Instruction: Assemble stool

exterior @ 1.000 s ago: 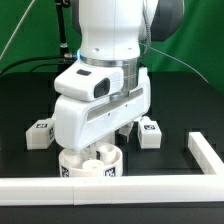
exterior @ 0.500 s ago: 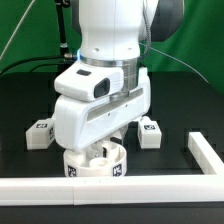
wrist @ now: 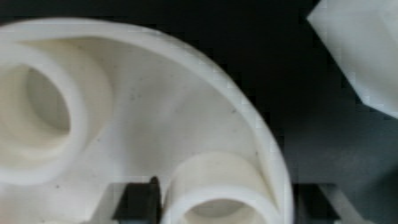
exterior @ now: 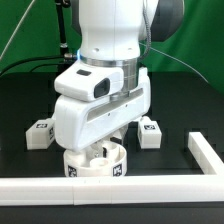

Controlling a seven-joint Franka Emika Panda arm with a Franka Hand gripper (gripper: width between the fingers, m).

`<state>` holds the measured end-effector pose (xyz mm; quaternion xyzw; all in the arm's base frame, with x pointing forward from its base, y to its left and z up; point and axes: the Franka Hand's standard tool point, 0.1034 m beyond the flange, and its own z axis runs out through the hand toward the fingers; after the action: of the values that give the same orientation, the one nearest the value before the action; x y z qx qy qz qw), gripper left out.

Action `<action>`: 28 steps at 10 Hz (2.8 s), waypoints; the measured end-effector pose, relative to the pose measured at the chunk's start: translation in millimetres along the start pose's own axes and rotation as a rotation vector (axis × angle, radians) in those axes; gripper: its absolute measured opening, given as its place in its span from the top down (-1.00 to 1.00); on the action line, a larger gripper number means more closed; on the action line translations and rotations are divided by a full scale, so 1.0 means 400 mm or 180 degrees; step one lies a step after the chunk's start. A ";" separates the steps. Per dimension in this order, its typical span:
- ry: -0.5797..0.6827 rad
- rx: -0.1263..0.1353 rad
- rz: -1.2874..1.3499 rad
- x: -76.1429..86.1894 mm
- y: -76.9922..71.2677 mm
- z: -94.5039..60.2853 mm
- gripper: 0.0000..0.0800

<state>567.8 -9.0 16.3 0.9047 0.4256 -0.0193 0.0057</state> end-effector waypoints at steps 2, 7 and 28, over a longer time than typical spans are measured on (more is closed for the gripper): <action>0.0071 -0.0081 -0.0318 0.069 -0.032 -0.006 0.20; 0.0045 0.0045 -0.0185 0.248 -0.130 -0.010 0.20; -0.0163 0.0143 0.0788 0.214 -0.117 -0.119 -0.62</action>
Offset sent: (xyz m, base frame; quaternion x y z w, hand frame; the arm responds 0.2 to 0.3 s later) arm 0.0300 0.0683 -0.0017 0.0092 0.0214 0.0208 0.9995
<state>587.7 88.0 60.6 0.9494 0.3098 -0.0512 -0.0014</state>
